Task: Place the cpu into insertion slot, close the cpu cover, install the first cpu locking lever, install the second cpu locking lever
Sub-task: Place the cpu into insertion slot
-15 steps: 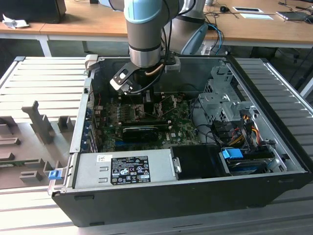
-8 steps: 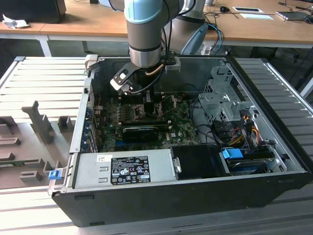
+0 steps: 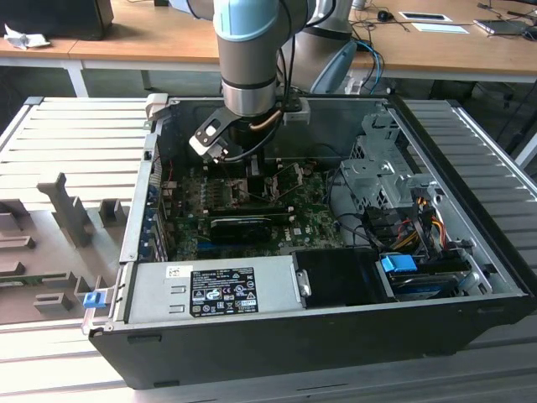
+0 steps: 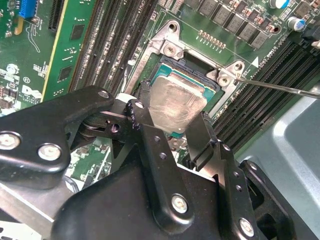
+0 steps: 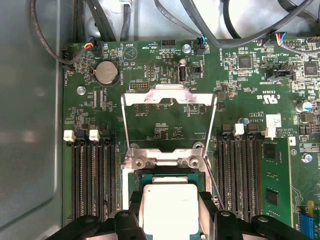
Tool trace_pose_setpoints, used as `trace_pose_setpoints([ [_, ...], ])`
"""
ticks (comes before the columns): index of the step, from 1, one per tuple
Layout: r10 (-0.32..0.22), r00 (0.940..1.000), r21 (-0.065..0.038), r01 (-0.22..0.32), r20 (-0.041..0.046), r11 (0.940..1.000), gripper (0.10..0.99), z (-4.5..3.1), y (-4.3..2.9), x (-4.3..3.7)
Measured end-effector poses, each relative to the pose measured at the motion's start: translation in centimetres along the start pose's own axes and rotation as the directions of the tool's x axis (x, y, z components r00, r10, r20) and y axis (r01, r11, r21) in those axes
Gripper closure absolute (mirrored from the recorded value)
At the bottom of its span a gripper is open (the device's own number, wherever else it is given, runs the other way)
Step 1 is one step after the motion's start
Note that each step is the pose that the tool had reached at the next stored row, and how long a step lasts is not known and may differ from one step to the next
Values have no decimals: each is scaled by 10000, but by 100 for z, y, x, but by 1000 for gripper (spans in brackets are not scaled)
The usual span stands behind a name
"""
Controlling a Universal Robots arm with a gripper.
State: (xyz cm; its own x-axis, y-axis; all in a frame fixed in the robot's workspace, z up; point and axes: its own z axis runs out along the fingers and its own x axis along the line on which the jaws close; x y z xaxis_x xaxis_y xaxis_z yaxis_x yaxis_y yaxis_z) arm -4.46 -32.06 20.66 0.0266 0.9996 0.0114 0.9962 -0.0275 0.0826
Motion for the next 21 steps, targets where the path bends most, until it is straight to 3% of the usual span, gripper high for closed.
trace_pose_setpoints([
  [12, -108, 9999, 7, 108, -9, 9999, 557, 44, -5, 3],
  [14, -107, 9999, 5, 107, -12, 9999, 482, 46, -5, 5],
  [16, -105, 9999, 7, 105, -57, 9999, 482, 46, -5, 17],
  [21, -103, 9999, 10, 103, -59, 9999, 482, -22, -1, 18],
])
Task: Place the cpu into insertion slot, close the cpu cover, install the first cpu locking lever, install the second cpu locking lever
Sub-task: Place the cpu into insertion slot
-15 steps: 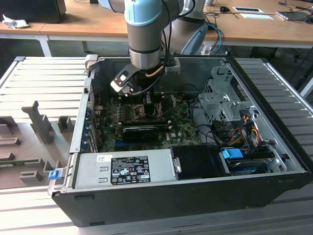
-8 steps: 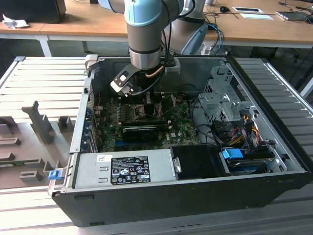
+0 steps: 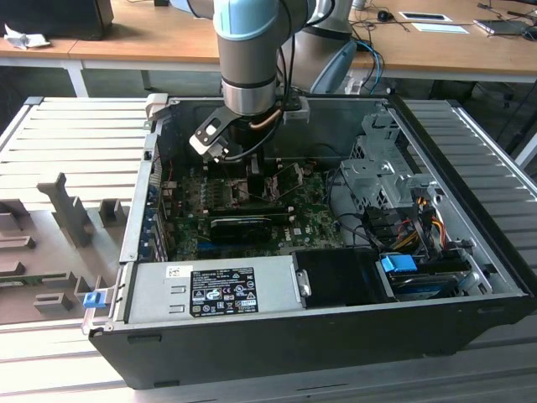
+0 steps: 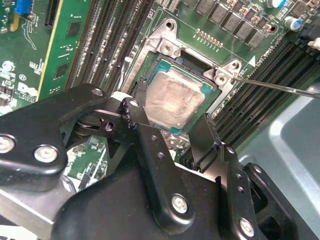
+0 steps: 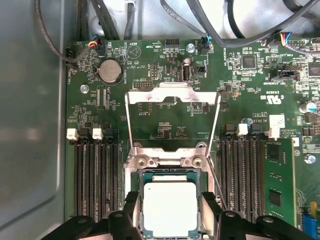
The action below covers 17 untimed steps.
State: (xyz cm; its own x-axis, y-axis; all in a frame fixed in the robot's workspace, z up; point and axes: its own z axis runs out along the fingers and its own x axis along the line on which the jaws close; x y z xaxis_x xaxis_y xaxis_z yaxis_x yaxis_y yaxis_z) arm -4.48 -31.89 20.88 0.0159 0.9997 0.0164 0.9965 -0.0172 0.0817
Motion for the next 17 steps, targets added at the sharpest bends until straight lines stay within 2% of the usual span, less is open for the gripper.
trace_pose_setpoints([
  [3, 0, 10000, 1, 0, 0, 10000, 494, -22, 2, 1],
  [4, -1, 10000, 1, 1, 0, 10000, 624, -30, 3, 1],
  [5, 0, 10000, 2, 0, 0, 10000, 686, -33, 3, 1],
  [6, 0, 10000, 0, 0, -2, 10000, 686, -34, 3, 1],
  [7, 0, 10000, 2, 0, 0, 10000, 804, -38, 3, 1],
  [10, 0, 10000, 2, 0, -1, 10000, 980, -46, 4, 1],
  [17, 0, 10000, 4, 0, 2, 10000, 980, -80, 7, 1],
])
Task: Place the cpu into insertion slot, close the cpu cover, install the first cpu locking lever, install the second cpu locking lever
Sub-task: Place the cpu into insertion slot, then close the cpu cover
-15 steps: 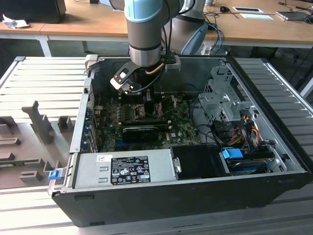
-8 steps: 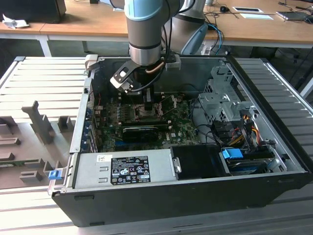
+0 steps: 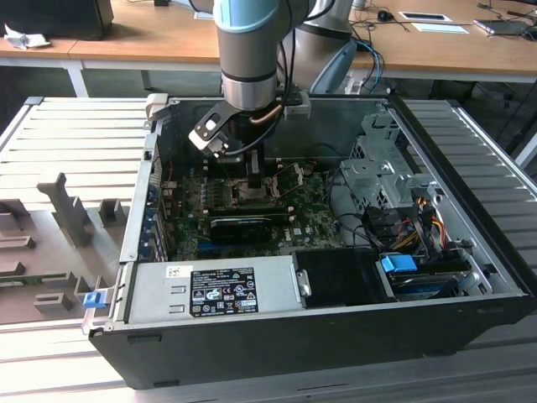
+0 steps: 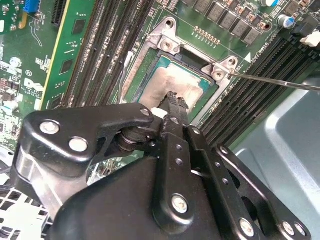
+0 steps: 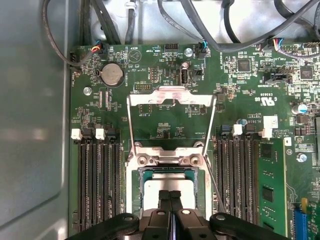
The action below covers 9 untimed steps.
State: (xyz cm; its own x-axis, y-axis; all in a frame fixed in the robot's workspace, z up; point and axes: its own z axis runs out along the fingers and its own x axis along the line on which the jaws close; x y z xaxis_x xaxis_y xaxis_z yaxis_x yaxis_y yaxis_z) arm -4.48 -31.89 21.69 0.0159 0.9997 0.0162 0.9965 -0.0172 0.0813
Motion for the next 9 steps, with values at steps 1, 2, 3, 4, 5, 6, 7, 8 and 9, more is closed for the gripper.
trace_pose_setpoints([
  [1, 0, 10000, 0, 0, 0, 10000, 980, -7, 0, 0],
  [2, 0, 10000, 1, 0, 0, 10000, 980, -15, 1, 0],
  [3, -1, 10000, 1, 1, 0, 10000, 980, -24, 2, 1],
  [4, 0, 10000, 0, 0, -1, 10000, 980, -27, 3, 1],
  [5, 0, 10000, 0, 0, -1, 10000, 980, -32, 3, 1],
  [6, 0, 10000, 0, 0, -1, 10000, 980, -34, 3, 1],
  [7, -1, 10000, 0, 1, -2, 10000, 980, -35, 3, 1],
  [8, 1, 10000, 113, -1, 3, 9999, 980, -40, 41, 0],
  [9, 3, 10000, 123, -3, 0, 9999, 980, -57, 43, 1],
])
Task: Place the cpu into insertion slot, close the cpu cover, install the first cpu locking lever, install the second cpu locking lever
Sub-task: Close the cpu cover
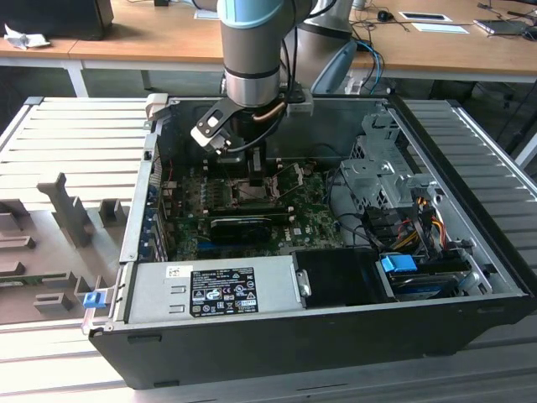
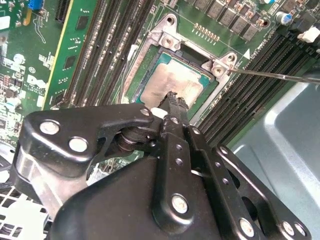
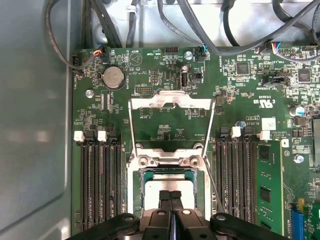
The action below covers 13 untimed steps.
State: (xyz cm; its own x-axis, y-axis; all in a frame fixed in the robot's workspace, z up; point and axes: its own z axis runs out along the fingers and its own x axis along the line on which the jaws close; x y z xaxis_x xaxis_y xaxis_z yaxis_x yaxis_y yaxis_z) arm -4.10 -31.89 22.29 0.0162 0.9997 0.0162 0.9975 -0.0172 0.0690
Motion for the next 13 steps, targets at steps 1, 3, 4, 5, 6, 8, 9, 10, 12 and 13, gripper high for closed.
trace_pose_setpoints([
  [1, 1, 10000, 3, -1, 0, 10000, 980, -16, 1, 0],
  [3, 0, 10000, 6, 0, -2, 10000, 980, -105, 8, 2],
  [4, -1, 10000, 9, 1, -2, 10000, 980, -128, 9, 2],
  [5, 8, 10000, 55, -8, -2, 10000, 980, -137, 33, 0],
  [6, 12, 10000, 56, -12, 1, 10000, 980, -135, 49, -5],
  [8, 16, 10000, 56, -16, 1, 10000, 980, -132, 53, -5],
  [9, 16, 10000, 56, -16, 2, 10000, 980, -129, 61, -5],
  [10, 15, 10000, 56, -15, 2, 10000, 980, -127, 68, -5],
  [12, 16, 10000, 56, -16, 2, 10000, 980, -123, 99, -5],
  [13, 16, 10000, 56, -16, 3, 10000, 980, -123, 105, -5],
])
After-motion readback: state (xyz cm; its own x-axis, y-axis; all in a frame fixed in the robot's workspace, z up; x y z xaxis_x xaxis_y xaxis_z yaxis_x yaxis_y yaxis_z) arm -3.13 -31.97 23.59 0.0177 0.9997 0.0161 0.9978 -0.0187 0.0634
